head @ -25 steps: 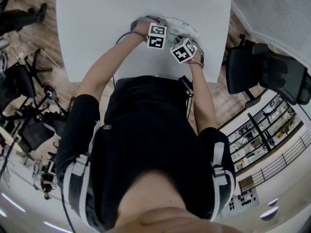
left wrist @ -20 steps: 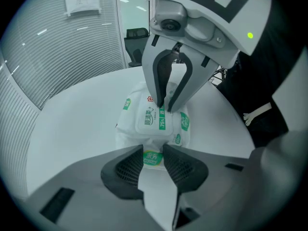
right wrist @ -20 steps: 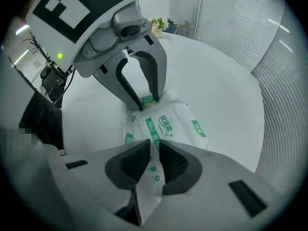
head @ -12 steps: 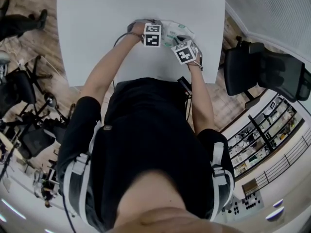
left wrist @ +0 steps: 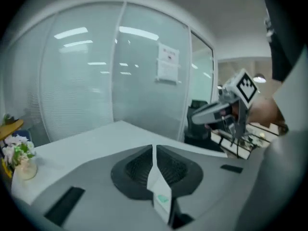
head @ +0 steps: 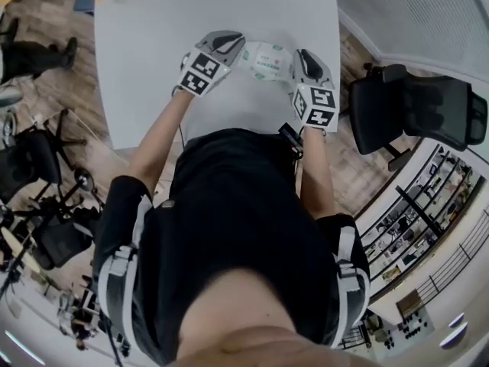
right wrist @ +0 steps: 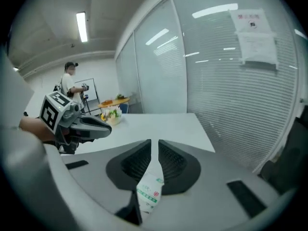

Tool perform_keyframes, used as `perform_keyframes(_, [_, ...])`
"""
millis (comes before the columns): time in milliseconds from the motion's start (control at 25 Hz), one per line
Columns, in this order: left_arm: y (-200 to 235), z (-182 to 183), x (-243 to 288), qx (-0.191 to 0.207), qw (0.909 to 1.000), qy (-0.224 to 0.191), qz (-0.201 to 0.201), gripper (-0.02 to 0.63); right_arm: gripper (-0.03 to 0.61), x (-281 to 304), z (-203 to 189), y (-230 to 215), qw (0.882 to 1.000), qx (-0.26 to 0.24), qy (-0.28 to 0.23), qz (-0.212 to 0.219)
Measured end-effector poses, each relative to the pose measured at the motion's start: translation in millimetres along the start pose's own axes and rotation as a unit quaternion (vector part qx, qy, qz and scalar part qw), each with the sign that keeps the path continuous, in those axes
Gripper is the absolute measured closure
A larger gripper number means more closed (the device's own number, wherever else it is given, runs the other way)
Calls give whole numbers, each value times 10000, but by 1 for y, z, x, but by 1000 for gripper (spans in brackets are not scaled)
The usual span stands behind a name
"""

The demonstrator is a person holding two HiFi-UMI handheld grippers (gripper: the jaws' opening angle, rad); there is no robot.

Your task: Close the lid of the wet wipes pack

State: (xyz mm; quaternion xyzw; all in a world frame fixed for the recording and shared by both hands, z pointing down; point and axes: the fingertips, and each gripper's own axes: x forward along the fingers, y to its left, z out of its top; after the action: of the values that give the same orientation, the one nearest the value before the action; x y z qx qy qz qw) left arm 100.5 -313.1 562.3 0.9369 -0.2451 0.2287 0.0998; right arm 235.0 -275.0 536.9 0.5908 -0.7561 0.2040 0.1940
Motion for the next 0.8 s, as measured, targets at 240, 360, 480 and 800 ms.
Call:
perform_keyframes(240, [-16, 122, -96, -370, 9739, -2119, 724, 571, 533, -66, 67, 16, 9919, 143, -1207, -356])
perform_keyframes(360, [-28, 128, -110, -613, 9671, -2311, 864, 571, 550, -77, 67, 22, 9892, 181, -1389, -436])
perform_keyframes(480, [-41, 124, -106, -614, 9685, -2255, 854, 571, 551, -78, 58, 19, 9901, 253, -1327, -385])
perform_keyframes(800, [-40, 117, -119, -720, 9663, -2301, 896, 571, 557, -84, 54, 34, 9900, 191, -1369, -297])
